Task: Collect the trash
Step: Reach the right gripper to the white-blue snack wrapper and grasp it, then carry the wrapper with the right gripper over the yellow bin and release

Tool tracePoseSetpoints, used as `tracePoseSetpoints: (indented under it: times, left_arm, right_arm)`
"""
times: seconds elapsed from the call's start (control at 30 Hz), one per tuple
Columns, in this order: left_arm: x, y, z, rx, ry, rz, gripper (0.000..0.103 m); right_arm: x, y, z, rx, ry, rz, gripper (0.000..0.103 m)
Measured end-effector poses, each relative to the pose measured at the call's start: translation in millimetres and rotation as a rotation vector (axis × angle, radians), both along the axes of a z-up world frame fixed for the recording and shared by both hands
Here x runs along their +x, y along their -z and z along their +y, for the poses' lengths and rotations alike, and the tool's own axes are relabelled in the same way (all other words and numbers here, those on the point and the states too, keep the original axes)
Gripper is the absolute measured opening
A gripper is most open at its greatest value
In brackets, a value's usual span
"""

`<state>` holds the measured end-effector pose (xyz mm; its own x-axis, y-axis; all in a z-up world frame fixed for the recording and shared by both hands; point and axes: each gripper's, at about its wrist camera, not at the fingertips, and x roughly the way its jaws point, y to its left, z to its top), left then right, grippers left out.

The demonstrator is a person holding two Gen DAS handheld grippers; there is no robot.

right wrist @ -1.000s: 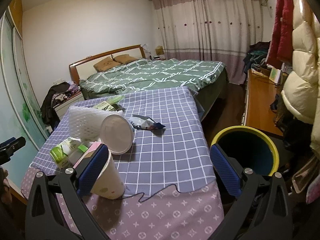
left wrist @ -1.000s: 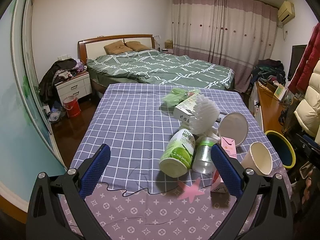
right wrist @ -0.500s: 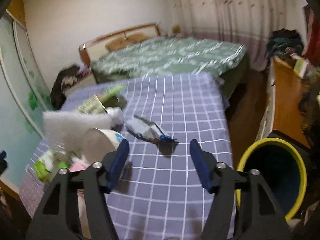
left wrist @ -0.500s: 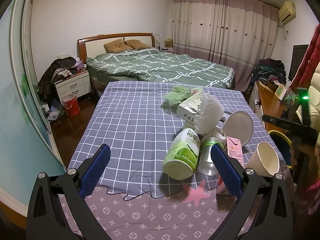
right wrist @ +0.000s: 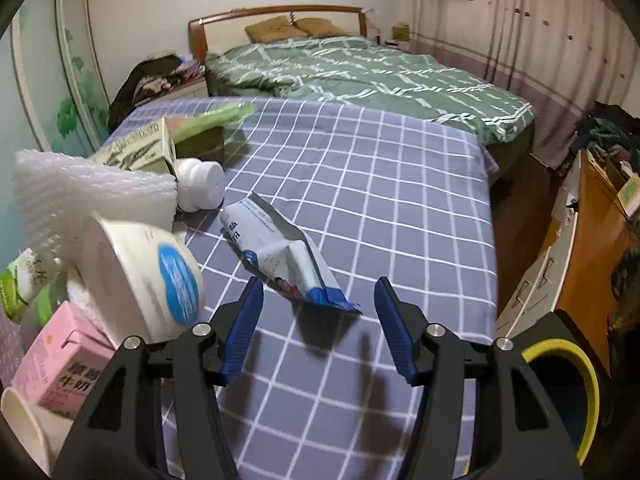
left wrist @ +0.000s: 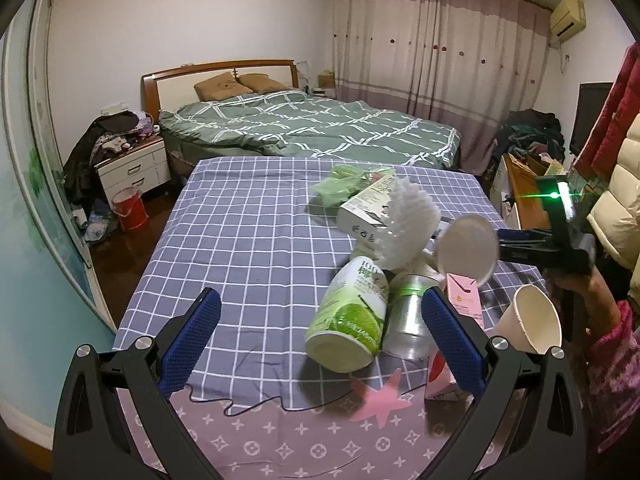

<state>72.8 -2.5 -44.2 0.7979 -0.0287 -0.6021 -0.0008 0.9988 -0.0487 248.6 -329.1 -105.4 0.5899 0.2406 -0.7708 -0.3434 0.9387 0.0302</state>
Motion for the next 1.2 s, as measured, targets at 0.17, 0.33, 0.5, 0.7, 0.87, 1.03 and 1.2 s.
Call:
tracePoseSetpoints:
  times: [0.17, 0.33, 0.5, 0.7, 0.87, 1.03, 1.2]
  left_arm:
    - [4.2, 1.2, -3.6, 0.001, 0.008, 0.000, 0.099]
    - [5.1, 3.2, -5.0, -0.009, 0.007, 0.003, 0.099]
    - [4.7, 5.0, -5.2, -0.009, 0.014, 0.000, 0.099]
    - [2.0, 2.9, -7.0, -0.011, 0.027, -0.008, 0.099]
    - [0.1, 2.5, -8.9, -0.013, 0.039, -0.007, 0.099]
    - [0.6, 1.7, -17.4, -0.013, 0.060, -0.007, 0.099]
    - [-1.6, -1.0, -28.2, -0.001, 0.084, -0.012, 0.099]
  right_arm:
    - [3.5, 3.7, 0.6, -0.009, 0.015, 0.016, 0.020]
    - [-4.3, -0.6, -13.3, 0.032, 0.058, 0.015, 0.020]
    - [-21.7, -15.1, -34.7, 0.095, 0.115, -0.012, 0.019]
    - [-51.8, -29.5, -84.0, 0.157, 0.235, -0.050, 0.020]
    - [-73.4, -19.7, -137.9, 0.145, 0.393, -0.043, 0.020]
    - [-83.6, 11.0, -185.4, 0.099, 0.548, 0.022, 0.020]
    - [-81.4, 43.9, -216.6, 0.059, 0.655, 0.098, 0.020]
